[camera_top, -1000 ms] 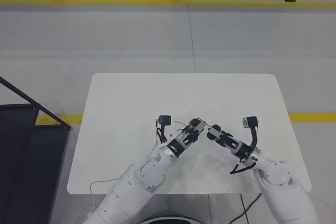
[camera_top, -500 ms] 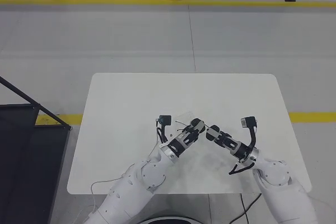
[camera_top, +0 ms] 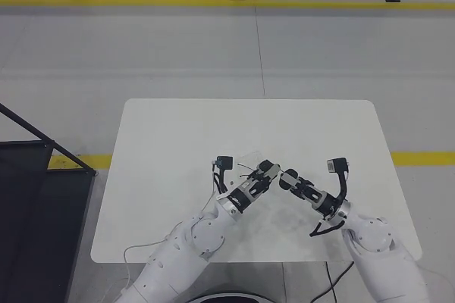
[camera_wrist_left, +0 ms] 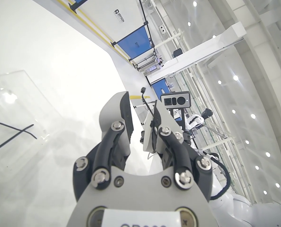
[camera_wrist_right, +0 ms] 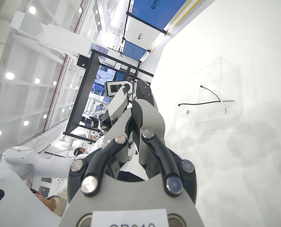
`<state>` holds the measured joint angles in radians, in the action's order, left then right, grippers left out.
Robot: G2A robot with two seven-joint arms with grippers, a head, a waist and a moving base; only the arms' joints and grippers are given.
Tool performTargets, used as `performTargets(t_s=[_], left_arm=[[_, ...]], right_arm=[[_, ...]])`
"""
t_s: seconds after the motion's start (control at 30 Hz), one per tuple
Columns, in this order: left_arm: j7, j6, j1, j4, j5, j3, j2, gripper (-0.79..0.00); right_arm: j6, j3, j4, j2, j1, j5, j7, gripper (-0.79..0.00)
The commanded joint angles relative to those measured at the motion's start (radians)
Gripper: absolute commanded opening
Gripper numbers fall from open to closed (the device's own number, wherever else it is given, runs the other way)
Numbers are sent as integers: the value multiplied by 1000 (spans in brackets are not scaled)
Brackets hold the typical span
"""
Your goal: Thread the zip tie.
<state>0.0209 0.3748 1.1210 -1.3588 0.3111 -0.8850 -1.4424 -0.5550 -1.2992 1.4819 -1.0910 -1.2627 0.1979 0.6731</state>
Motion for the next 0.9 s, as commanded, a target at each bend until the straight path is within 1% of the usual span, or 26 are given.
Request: performTargets(t_s=[0.0, 0.17, 0.23, 0.33, 0.5, 0.7, 0.87], left_arm=[[-2, 1, 0, 2, -1, -1, -2, -489], [-8, 4, 0, 4, 4, -5, -5, -514], [-11, 5, 1, 5, 3, -6, -6, -548], [-12, 9, 2, 5, 4, -9, -8, -566], [-19, 19, 2, 9, -3, -11, -12, -656], [-34, 27, 0, 15, -13, -17, -16, -696], [-38, 33, 0, 19, -15, -20, -19, -785]], right_arm=[[-1, 0, 0, 0, 0, 1, -1, -785], [-2, 0, 0, 0, -1, -4, -2, -785], [-1, 1, 1, -1, -2, -6, -3, -785], [1, 2, 1, -1, -1, -10, -3, -785], [3, 3, 2, -1, 0, -13, -3, -785], [6, 5, -1, -2, 3, -17, -2, -785], [9, 6, -1, -2, 5, -20, -1, -785]])
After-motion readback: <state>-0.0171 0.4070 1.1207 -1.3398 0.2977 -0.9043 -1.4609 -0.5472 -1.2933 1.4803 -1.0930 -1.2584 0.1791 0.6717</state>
